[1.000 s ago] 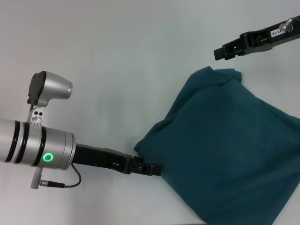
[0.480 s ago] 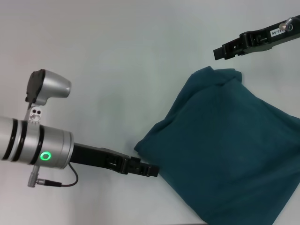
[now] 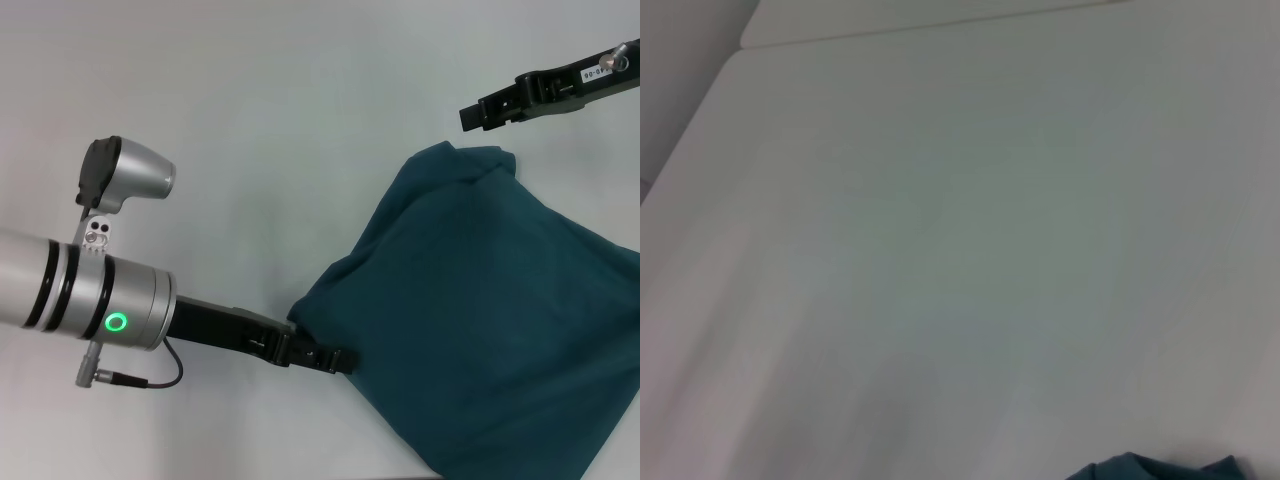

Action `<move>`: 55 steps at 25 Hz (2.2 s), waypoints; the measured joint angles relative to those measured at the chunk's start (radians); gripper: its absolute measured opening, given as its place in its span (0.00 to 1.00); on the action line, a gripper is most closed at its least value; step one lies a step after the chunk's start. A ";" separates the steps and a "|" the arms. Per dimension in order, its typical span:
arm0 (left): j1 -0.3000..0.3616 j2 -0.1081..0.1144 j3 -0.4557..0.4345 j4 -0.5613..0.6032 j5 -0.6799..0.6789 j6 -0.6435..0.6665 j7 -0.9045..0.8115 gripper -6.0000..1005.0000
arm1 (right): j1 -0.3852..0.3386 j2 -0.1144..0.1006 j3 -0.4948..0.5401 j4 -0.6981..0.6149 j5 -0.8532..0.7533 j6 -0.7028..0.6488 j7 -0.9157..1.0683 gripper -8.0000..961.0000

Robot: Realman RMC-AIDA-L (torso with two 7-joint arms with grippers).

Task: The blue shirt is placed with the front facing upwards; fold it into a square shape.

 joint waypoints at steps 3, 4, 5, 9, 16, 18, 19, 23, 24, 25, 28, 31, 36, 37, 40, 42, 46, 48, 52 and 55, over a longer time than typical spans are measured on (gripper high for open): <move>-0.008 -0.001 0.005 0.006 -0.002 -0.006 0.000 0.79 | 0.000 0.000 0.002 0.000 0.000 0.000 -0.003 0.44; -0.011 -0.001 0.006 0.008 -0.003 -0.008 0.000 0.79 | -0.001 0.000 0.003 0.000 0.001 0.000 -0.004 0.44; -0.018 -0.001 0.008 0.019 -0.003 -0.011 0.001 0.78 | -0.002 0.000 0.003 0.000 0.001 0.000 -0.005 0.44; -0.037 -0.003 0.017 0.038 -0.003 -0.022 0.003 0.78 | -0.005 0.000 0.004 0.000 0.002 0.000 -0.006 0.44; -0.054 -0.003 0.029 0.034 -0.004 -0.024 0.001 0.77 | -0.007 0.000 0.005 0.000 0.002 0.000 -0.006 0.44; -0.057 -0.003 0.029 0.033 -0.005 -0.022 0.002 0.73 | -0.007 0.000 0.008 0.000 0.002 0.000 -0.006 0.44; -0.060 -0.003 0.029 0.032 -0.005 -0.021 0.002 0.68 | -0.007 0.000 0.010 0.000 0.002 0.000 -0.006 0.44; -0.070 -0.003 0.030 0.032 -0.007 -0.017 0.011 0.53 | -0.007 0.000 0.014 0.000 0.002 0.000 -0.006 0.44; -0.070 -0.003 0.030 0.032 -0.007 -0.017 0.011 0.50 | -0.007 0.000 0.015 0.000 0.002 0.000 -0.006 0.44; -0.072 -0.003 0.031 0.032 -0.008 -0.015 0.015 0.46 | -0.007 0.000 0.015 0.000 0.002 0.000 -0.006 0.44; -0.083 -0.002 0.038 0.037 -0.011 -0.012 0.025 0.36 | -0.008 0.000 0.017 0.000 0.002 0.000 -0.006 0.44; -0.092 -0.001 0.053 0.039 -0.011 -0.012 0.026 0.28 | -0.008 -0.001 0.017 0.000 0.002 0.000 -0.006 0.44; -0.096 0.001 0.056 0.039 -0.011 -0.011 0.026 0.13 | -0.007 -0.002 0.018 0.000 0.002 0.000 -0.006 0.44; -0.096 0.002 0.056 0.039 -0.011 -0.011 0.026 0.13 | -0.007 -0.002 0.018 0.000 0.002 0.000 -0.006 0.44; -0.096 0.002 0.056 0.035 -0.006 -0.011 0.025 0.11 | -0.007 -0.001 0.018 0.000 0.002 0.000 -0.006 0.44; -0.096 0.004 0.056 0.029 -0.002 -0.011 0.021 0.10 | -0.007 -0.001 0.018 0.000 0.002 0.000 -0.006 0.44; -0.098 0.009 0.045 -0.014 0.021 -0.009 0.005 0.10 | -0.008 0.000 0.018 0.000 0.002 -0.002 -0.006 0.44; -0.099 0.011 0.031 -0.038 0.037 -0.009 0.001 0.10 | -0.010 0.000 0.018 0.000 0.002 -0.003 -0.006 0.44; -0.113 0.012 -0.003 -0.054 0.061 -0.009 0.001 0.10 | -0.014 0.000 0.018 0.000 0.002 -0.006 -0.006 0.44; -0.127 0.014 -0.042 -0.053 0.082 -0.010 0.007 0.10 | -0.015 0.001 0.018 0.000 0.002 -0.010 -0.005 0.44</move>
